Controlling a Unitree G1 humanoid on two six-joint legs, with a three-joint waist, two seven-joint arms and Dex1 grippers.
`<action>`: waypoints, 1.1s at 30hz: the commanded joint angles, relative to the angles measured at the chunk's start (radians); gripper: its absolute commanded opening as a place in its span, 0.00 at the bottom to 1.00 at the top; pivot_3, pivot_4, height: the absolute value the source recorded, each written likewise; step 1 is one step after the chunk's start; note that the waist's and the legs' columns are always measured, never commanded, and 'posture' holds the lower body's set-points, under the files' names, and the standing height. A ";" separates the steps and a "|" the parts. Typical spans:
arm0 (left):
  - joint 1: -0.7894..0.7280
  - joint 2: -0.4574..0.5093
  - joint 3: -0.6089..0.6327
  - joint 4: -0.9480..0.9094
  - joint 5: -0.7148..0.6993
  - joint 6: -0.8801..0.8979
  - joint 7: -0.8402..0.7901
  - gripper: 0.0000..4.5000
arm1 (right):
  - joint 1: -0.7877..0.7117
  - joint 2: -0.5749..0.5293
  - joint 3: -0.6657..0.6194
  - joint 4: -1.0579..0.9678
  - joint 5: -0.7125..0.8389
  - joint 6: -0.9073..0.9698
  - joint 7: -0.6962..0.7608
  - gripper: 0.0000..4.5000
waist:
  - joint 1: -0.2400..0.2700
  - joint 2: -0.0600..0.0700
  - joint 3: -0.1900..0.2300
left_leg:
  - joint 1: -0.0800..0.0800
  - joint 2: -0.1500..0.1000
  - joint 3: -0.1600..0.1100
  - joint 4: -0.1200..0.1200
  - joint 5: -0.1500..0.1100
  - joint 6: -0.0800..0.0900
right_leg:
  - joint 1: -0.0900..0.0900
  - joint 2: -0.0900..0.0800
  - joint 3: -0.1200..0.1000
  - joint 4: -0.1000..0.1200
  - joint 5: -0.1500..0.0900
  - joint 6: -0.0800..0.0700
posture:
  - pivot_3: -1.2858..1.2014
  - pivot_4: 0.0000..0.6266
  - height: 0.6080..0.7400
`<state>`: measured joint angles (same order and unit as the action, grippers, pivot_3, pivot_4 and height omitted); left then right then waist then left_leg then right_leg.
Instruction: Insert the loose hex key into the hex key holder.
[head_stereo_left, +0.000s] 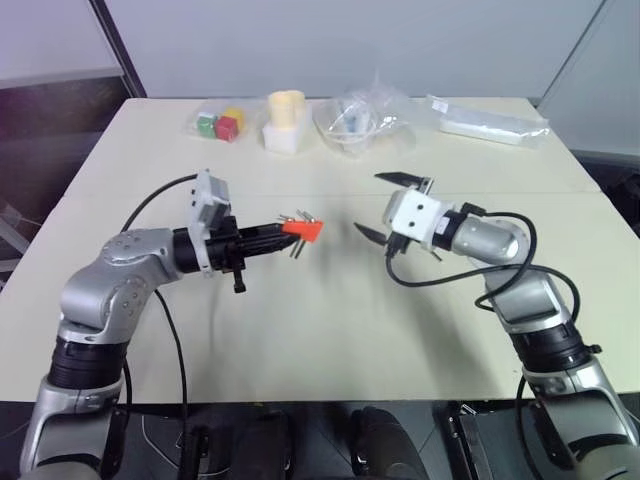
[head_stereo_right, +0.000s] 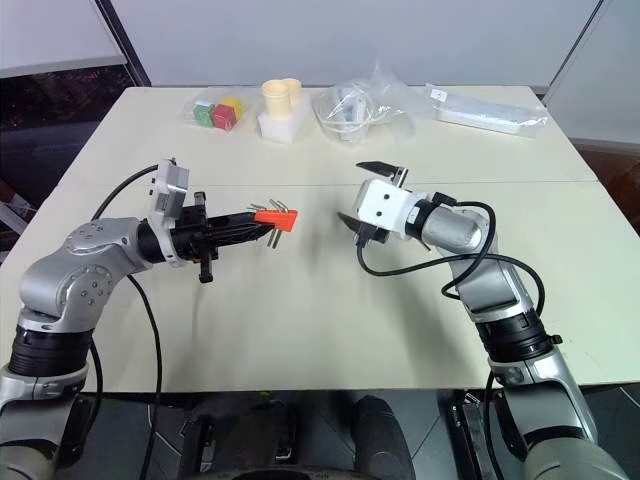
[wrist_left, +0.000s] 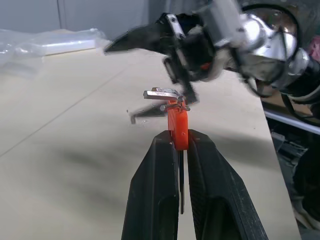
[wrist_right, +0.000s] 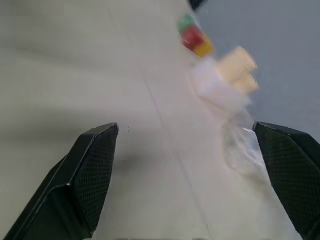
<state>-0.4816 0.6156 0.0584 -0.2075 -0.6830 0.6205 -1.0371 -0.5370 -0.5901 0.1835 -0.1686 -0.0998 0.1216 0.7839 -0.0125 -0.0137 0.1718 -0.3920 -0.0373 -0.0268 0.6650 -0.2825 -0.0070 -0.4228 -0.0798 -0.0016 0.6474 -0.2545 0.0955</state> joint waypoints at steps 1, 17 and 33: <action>-0.026 -0.010 0.008 0.004 0.008 -0.032 0.007 0.00 | -0.003 -0.005 0.009 -0.114 0.054 0.025 0.056 0.99 | 0.000 0.000 0.000 | 0.000 0.000 0.000 0.000 0.000 0.000 | 0.000 0.000 0.000 0.000 0.000 0.000 | 0.52 0.24 1.00; -0.038 -0.057 -0.004 0.008 0.022 -0.040 0.035 0.00 | -0.104 0.066 0.039 -0.092 0.040 0.064 0.023 0.99 | 0.000 0.000 0.000 | 0.000 0.000 0.000 0.000 0.000 0.000 | 0.000 0.000 -0.001 0.000 0.000 0.000 | 0.52 0.24 1.00; -0.014 -0.051 -0.010 0.014 0.041 -0.050 0.019 0.00 | -0.132 0.067 0.023 -0.085 0.043 0.071 0.014 0.99 | 0.000 0.000 0.000 | 0.000 0.000 0.000 0.000 0.000 0.000 | 0.000 0.000 -0.001 0.000 0.000 0.000 | 0.52 0.24 1.00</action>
<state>-0.5000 0.5584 0.0482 -0.1743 -0.6410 0.5949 -1.0057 -0.6410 -0.5217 0.2288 -0.2312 -0.0639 0.1990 0.8080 -0.0129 -0.0137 0.1718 -0.3920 -0.0376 -0.0269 0.6652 -0.2826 -0.0069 -0.4229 -0.0799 -0.0023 0.6475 -0.2545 0.0956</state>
